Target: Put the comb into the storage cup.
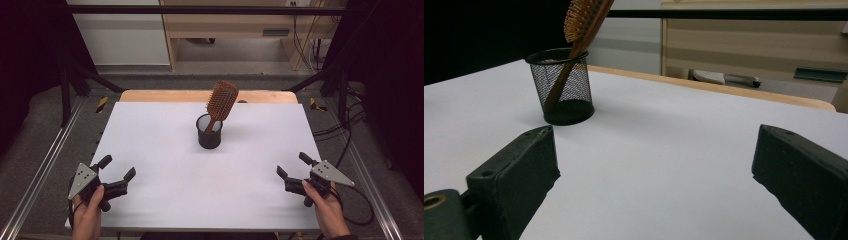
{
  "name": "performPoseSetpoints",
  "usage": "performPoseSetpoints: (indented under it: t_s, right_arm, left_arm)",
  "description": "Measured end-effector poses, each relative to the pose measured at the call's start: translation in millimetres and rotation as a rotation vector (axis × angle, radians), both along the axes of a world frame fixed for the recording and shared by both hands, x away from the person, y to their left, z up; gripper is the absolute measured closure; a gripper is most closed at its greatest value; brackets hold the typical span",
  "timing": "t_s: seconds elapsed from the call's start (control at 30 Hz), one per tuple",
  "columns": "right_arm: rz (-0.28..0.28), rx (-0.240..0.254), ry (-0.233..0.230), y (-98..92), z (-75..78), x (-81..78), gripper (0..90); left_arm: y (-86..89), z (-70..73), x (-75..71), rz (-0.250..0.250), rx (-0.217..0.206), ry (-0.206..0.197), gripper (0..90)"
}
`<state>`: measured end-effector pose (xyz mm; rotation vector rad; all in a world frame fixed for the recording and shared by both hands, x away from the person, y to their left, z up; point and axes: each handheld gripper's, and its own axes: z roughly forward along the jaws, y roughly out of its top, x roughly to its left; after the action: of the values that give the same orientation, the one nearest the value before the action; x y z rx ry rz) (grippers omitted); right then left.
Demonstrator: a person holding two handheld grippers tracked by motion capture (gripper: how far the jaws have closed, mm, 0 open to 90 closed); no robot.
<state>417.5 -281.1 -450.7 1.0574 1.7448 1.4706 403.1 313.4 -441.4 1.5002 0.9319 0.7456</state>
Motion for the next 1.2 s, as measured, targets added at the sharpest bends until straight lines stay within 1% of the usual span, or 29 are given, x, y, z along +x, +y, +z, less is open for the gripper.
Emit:
performPoseSetpoints:
  t_s: [0.17, 0.2, 0.33, 0.63, 1.0, 1.2]
  right_arm:
    - [0.014, -0.008, -0.003, 4.4, -2.5, -0.1, 4.7]
    - [0.022, -0.015, -0.011, 5.9, -2.9, -0.3, 4.7]
    - [0.034, -0.021, -0.009, 8.1, -3.9, -0.2, 4.3]
    - [0.055, -0.031, 0.011, 18.1, -9.6, 1.8, 3.4]
    - [0.075, -0.043, 0.016, 26.5, -12.8, 3.3, 3.4]
    - [0.084, -0.045, 0.004, 30.5, -13.4, 3.8, 3.4]
  left_arm:
    - [-0.6, -0.2, 0.0, -0.008, -0.005, 0.000, 3.3]
    - [-0.6, -0.2, 0.0, -0.008, -0.006, 0.000, 3.3]
    - [-0.7, -0.4, 0.0, -0.012, -0.012, 0.000, 3.3]
    - [-3.4, -0.9, 0.1, -0.033, -0.018, -0.003, 3.3]
    - [-3.9, -0.8, 0.4, -0.039, -0.033, -0.003, 3.2]
    - [-5.4, -0.6, 0.2, -0.045, -0.038, -0.007, 3.0]
